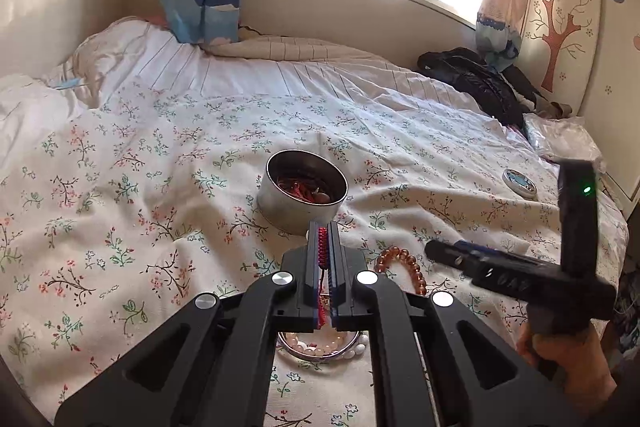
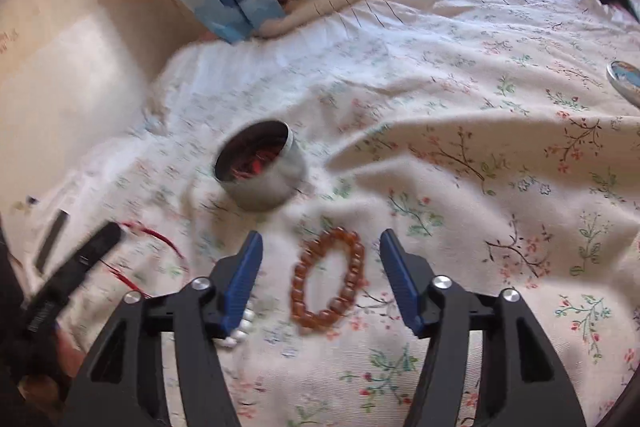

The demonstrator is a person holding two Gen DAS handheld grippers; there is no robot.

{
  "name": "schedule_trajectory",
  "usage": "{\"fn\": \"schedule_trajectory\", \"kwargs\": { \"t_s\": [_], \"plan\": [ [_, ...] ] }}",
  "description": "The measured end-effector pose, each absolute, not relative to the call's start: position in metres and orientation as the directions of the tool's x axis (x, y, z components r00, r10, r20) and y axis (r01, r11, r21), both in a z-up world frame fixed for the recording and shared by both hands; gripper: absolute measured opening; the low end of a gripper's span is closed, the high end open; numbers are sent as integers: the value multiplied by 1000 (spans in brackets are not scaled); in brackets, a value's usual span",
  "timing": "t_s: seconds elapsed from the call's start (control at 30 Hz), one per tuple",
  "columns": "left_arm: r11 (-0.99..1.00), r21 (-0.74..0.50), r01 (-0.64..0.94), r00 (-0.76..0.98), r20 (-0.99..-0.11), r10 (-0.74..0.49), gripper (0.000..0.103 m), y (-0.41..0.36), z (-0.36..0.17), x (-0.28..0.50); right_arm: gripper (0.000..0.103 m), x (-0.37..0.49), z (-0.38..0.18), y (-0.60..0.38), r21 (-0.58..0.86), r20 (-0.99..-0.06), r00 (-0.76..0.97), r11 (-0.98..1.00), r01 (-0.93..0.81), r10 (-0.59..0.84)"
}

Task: Organize jewelry
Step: 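Lift the red string bracelet with the left tool while the right tool grasps the brown bead strand, then carry both held bracelets over the silver tin and open both tools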

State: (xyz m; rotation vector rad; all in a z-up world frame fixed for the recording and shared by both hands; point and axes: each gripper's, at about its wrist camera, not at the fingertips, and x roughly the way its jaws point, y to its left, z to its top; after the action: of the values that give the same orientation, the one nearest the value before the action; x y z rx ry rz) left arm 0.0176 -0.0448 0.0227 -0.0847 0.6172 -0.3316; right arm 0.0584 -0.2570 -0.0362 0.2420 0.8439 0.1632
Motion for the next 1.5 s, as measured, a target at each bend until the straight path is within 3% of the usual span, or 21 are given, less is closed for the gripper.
{"fn": "schedule_trajectory", "kwargs": {
  "t_s": [0.1, 0.13, 0.17, 0.2, 0.3, 0.43, 0.53, 0.77, 1.5],
  "plan": [
    [944, -176, 281, 763, -556, -330, 4, -46, 22, 19, 56, 83, -67, -238, 113, -824, 553, 992, -55, 124],
    [943, -174, 283, 763, -556, -331, 4, -46, 21, 19, 45, 85, -70, -234, 94, -831, 544, 993, -67, 116],
    [943, -172, 283, 764, -554, -331, 4, -47, 22, 19, 25, 83, -71, -234, 104, -827, 545, 990, -91, 137],
    [944, -173, 283, 765, -552, -330, 4, -47, 22, 19, 12, 81, -71, -235, 129, -824, 541, 986, -107, 167],
    [943, -179, 279, 769, -547, -331, 4, -46, 22, 19, 12, 71, -68, -250, 318, -772, 542, 940, -123, 332],
    [944, -180, 276, 777, -536, -330, 4, -44, 24, 19, 12, 52, -45, -273, 578, -563, 608, 793, -194, 560],
    [945, -178, 276, 783, -529, -328, 4, -45, 26, 20, 12, 41, -31, -278, 644, -439, 634, 715, -272, 636],
    [944, -182, 276, 795, -508, -330, 4, -46, 31, 23, 12, 44, -10, -275, 708, -300, 650, 620, -339, 698],
    [947, -176, 268, 826, -464, -320, 4, -59, 41, 68, 13, 99, 16, -262, 718, -187, 672, 567, -405, 717]
  ]
}}
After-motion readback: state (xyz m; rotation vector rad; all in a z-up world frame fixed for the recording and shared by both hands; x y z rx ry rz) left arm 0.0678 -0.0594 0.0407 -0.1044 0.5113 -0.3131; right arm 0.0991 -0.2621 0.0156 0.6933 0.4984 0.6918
